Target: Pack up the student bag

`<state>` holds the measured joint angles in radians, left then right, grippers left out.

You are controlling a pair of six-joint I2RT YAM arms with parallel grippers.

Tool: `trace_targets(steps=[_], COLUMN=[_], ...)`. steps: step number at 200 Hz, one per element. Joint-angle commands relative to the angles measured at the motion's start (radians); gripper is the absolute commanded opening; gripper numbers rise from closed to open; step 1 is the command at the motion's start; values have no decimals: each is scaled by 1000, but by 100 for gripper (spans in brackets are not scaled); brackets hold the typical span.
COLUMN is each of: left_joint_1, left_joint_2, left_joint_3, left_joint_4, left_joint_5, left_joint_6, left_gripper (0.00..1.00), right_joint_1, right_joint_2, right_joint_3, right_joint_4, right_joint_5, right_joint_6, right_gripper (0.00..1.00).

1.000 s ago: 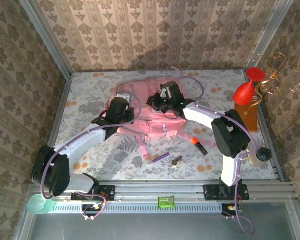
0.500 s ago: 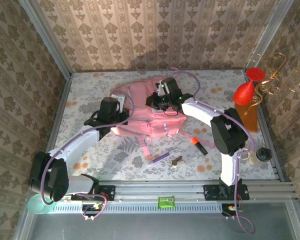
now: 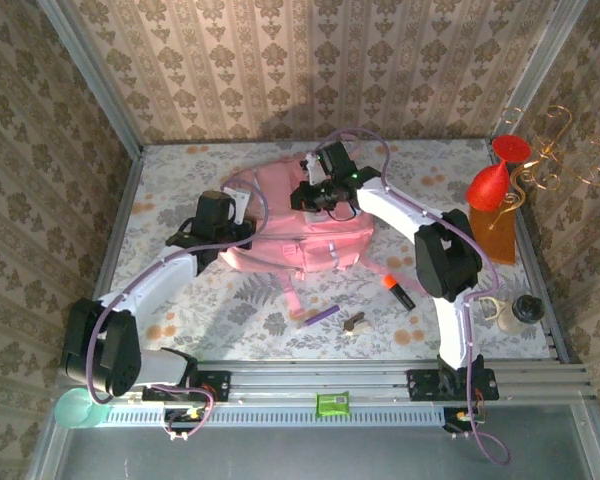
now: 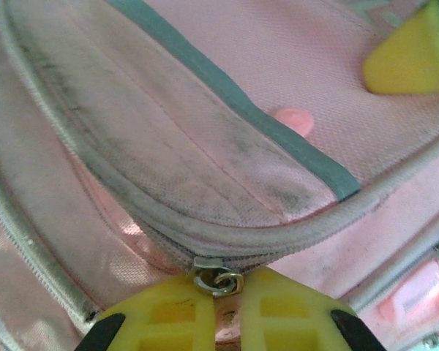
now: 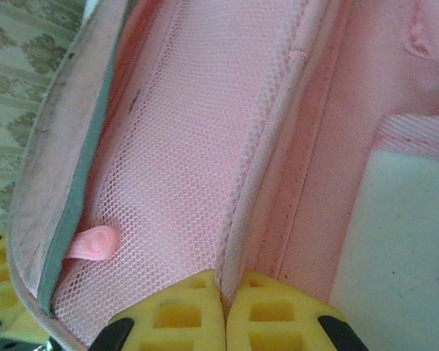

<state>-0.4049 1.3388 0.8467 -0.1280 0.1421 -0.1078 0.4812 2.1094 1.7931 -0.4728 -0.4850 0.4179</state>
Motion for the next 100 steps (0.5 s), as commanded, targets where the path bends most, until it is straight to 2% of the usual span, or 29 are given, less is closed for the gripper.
trace_targets(steps=[1, 40, 59, 87, 100], left_joint_1=[-10, -151, -174, -176, -176], left_joint_2=[21, 90, 137, 166, 163], left_joint_3=[-7, 25, 42, 51, 45], left_joint_4=[-23, 85, 113, 107, 113], left_joint_5=[94, 269, 278, 226, 208], left_joint_6=[20, -20, -32, -33, -32], left_gripper=[0, 0, 0, 0, 0], right_joint_1=[-70, -106, -115, -116, -117], right_joint_2=[42, 57, 41, -29, -88], right_joint_3=[108, 177, 159, 63, -19], right_joint_4=[-161, -225, -220, -188, -144], right_joint_5=[84, 105, 106, 147, 164], right_joint_6=[-148, -177, -166, -134, -108], right_gripper=[0, 0, 6, 33, 42])
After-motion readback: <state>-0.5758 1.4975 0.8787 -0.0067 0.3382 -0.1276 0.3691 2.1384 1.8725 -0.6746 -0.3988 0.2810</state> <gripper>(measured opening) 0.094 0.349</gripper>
